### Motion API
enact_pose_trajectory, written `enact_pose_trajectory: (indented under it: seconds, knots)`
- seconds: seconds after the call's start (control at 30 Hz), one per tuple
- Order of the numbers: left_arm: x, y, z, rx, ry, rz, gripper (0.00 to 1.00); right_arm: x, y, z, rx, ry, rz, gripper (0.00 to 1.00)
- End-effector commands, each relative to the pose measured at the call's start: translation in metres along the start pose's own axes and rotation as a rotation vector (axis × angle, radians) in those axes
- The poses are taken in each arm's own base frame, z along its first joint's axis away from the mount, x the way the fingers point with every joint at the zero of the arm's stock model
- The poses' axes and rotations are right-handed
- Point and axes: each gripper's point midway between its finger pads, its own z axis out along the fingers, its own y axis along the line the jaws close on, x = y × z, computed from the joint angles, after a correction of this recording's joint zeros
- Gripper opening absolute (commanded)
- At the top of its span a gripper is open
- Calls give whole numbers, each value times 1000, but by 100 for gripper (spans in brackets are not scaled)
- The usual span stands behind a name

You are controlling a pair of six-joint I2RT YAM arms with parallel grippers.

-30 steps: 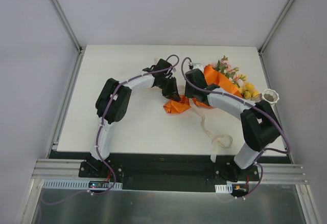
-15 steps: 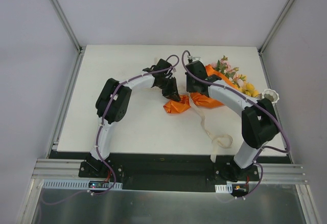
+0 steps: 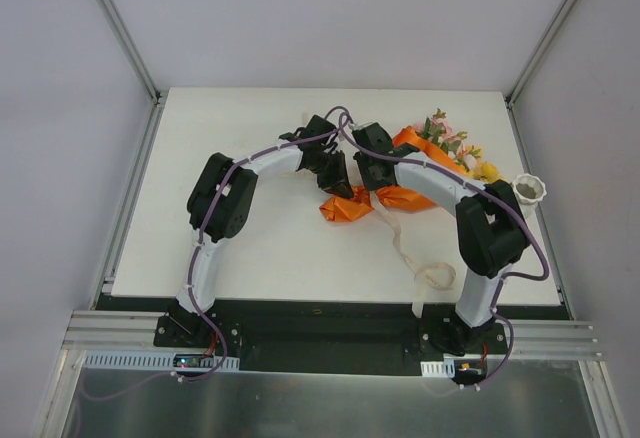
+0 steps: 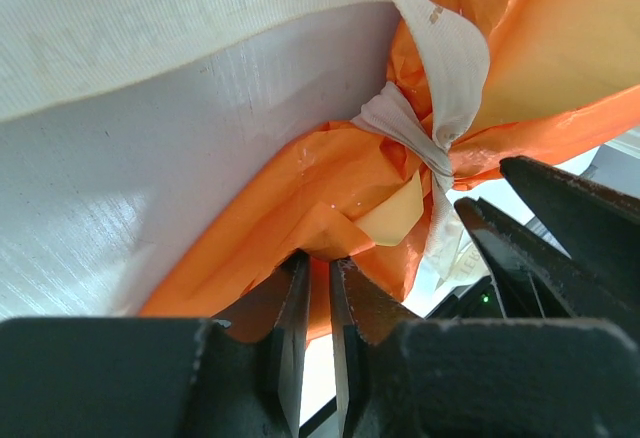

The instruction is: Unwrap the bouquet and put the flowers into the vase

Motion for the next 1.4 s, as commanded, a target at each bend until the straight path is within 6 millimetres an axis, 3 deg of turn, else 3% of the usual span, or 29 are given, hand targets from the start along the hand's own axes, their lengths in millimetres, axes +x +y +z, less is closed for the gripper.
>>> enact_pose_trajectory:
  seconds: [0.0,0.2,0.43,0.73,1.03,1.23,1.37]
  knots:
    - [10,7,4,-31,17,-5,13,-22,12,-6,-9,-56,-58,28]
    - [10,5,4,-27,18,-2,13,-14,11,8,11,-11,-78,28]
    - [11,6,6,-28,23,-5,13,-11,10,10,20,4,-95,26]
    - [10,6,6,-30,20,-4,14,-1,23,18,-29,55,-128,23]
    - [10,8,7,-34,19,-5,14,13,4,26,81,101,-146,22]
    - [9,11,9,-39,21,-10,14,17,11,21,30,94,-139,23]
    - [10,12,11,-40,25,-14,14,15,16,23,6,92,-139,12]
